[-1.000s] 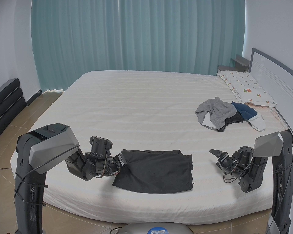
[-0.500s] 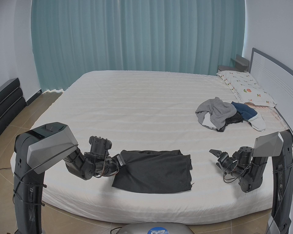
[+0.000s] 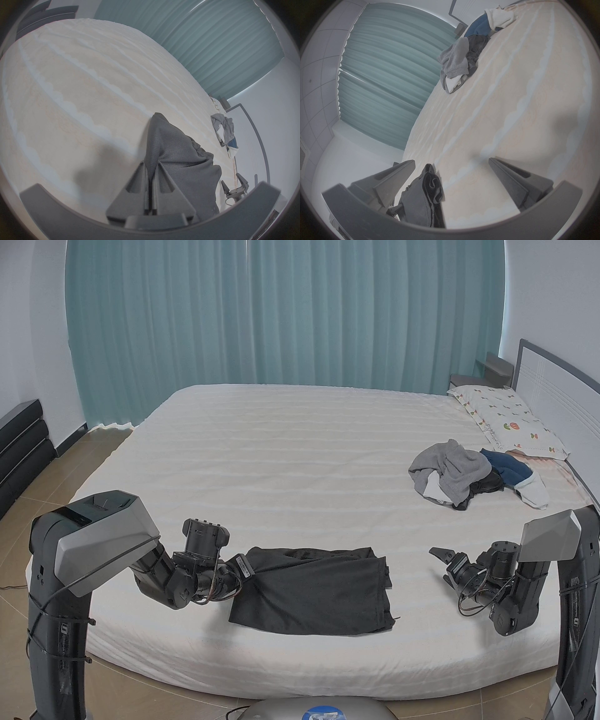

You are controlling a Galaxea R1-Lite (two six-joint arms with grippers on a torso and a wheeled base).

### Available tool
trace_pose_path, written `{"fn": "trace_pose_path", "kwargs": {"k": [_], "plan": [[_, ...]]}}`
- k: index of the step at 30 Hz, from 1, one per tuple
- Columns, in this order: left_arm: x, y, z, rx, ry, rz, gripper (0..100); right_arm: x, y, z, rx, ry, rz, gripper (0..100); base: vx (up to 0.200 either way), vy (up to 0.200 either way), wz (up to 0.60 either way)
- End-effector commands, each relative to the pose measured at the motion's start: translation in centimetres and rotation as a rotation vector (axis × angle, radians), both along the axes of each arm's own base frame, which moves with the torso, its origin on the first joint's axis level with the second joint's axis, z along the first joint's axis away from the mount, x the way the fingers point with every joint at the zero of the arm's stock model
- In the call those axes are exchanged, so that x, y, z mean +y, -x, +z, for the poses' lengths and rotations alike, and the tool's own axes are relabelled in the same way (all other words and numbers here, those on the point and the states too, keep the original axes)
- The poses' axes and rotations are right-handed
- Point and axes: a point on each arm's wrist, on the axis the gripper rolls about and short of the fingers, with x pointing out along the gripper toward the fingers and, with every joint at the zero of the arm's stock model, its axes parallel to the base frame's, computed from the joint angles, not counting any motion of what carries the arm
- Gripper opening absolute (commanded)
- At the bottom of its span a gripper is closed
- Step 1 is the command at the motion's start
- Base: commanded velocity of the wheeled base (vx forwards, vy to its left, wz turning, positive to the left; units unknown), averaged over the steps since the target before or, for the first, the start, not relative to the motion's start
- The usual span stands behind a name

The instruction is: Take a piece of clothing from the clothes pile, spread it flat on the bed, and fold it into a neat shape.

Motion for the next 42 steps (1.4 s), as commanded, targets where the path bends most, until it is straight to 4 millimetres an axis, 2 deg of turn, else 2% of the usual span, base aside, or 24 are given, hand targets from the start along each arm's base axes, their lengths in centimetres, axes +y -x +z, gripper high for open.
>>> {"fn": "trace_pose_path", "kwargs": {"k": [1,10,15,22,30,38,42], "plan": [[0.1,0.1,0.0,0.003,-0.002,0.005,0,0.1,0.1,0.5,-0.013,-0.005,0.001,100,0.0,0.2,0.0],[0.5,0.1,-0.1,0.021,-0.007,0.013,0,0.4,0.3,0.8,-0.007,-0.026,-0.017,100,0.0,0.2,0.0],[0.4,0.1,-0.1,0.019,-0.012,0.015,0,1.5,0.7,0.7,0.006,-0.024,0.007,100,0.0,0.2,0.0],[0.4,0.1,-0.2,0.021,-0.013,0.015,0,1.8,0.9,0.8,0.008,-0.025,0.015,100,0.0,0.2,0.0],[0.4,0.2,-0.2,0.021,-0.013,0.014,0,4.5,1.9,1.4,0.014,-0.032,0.08,100,0.0,0.2,0.0],[0.3,0.2,-0.3,0.022,-0.018,0.018,0,4.9,2.1,1.0,0.029,-0.026,0.085,100,0.0,0.2,0.0],[0.2,0.2,-0.4,0.021,-0.027,0.022,0,5.0,2.1,0.8,0.033,-0.023,0.087,100,0.0,0.0,0.0]]}}
